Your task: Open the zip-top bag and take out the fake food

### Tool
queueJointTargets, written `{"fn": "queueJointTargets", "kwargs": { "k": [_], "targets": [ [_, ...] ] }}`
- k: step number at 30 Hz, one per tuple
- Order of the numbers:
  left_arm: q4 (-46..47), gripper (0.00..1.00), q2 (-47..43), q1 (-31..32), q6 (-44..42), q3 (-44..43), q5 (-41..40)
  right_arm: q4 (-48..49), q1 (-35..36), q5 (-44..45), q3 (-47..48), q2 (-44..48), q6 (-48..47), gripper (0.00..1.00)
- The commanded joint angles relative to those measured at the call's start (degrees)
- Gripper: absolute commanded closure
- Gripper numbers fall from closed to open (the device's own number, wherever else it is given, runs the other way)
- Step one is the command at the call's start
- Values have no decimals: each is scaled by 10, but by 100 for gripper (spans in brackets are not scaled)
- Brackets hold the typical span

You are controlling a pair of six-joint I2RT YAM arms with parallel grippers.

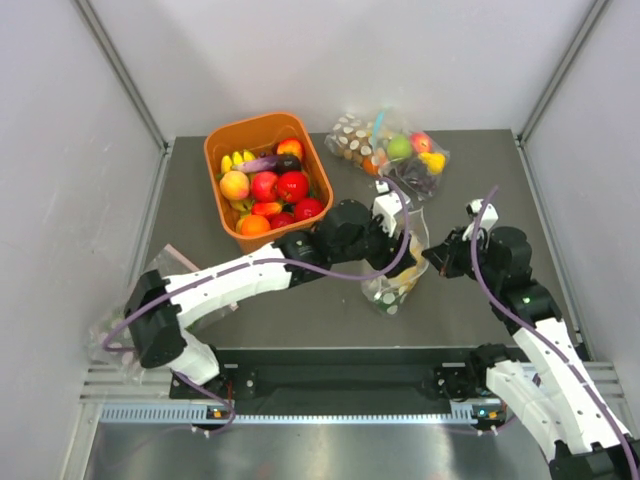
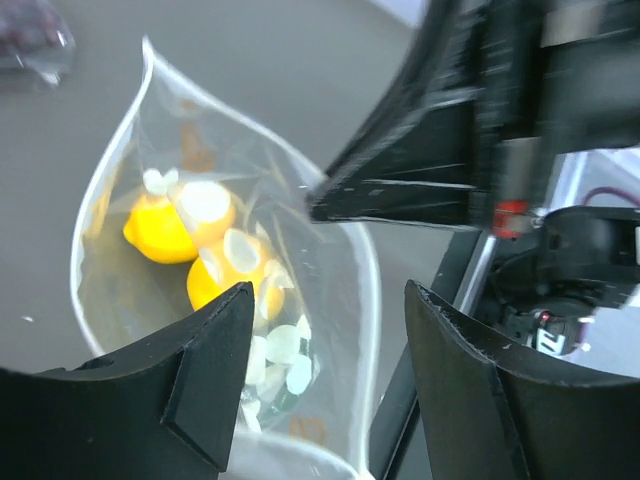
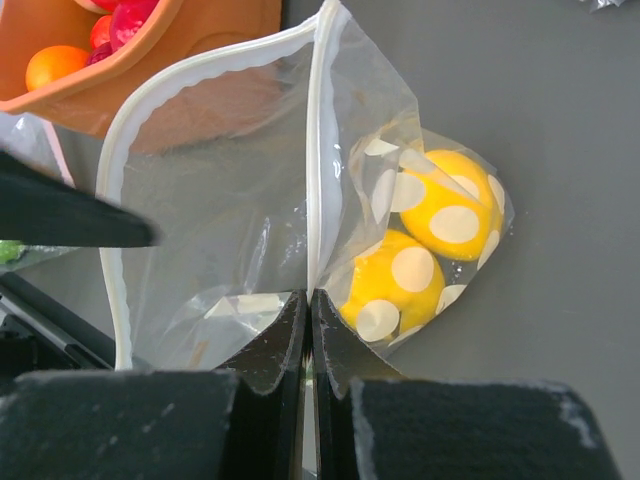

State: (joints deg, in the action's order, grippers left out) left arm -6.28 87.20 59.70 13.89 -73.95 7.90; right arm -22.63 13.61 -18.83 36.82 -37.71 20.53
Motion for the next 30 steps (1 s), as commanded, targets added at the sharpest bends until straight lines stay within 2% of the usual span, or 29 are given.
{"fn": "queueJointTargets", "kwargs": {
  "k": [1,9,12,19,25,30],
  "targets": [
    [52,34,30,0,20,-30,-7,-7,-2,-22,37,15,-10,100],
    [50,33,93,0,28,-51,-144,-31,-2,-53,50,34,-17,100],
    [47,32,104,0,32,-48,-169,-46,-1,-60,58,47,-23,100],
    [28,33,140,9,39,-50,-126,-46,-1,-60,68,71,-21,100],
    [22,33,151,19,52,-16,-122,-49,-1,-55,79,84,-13,100],
    [29,32,141,35,46,12,-82,-56,-1,-31,73,77,-18,100]
  ]
}}
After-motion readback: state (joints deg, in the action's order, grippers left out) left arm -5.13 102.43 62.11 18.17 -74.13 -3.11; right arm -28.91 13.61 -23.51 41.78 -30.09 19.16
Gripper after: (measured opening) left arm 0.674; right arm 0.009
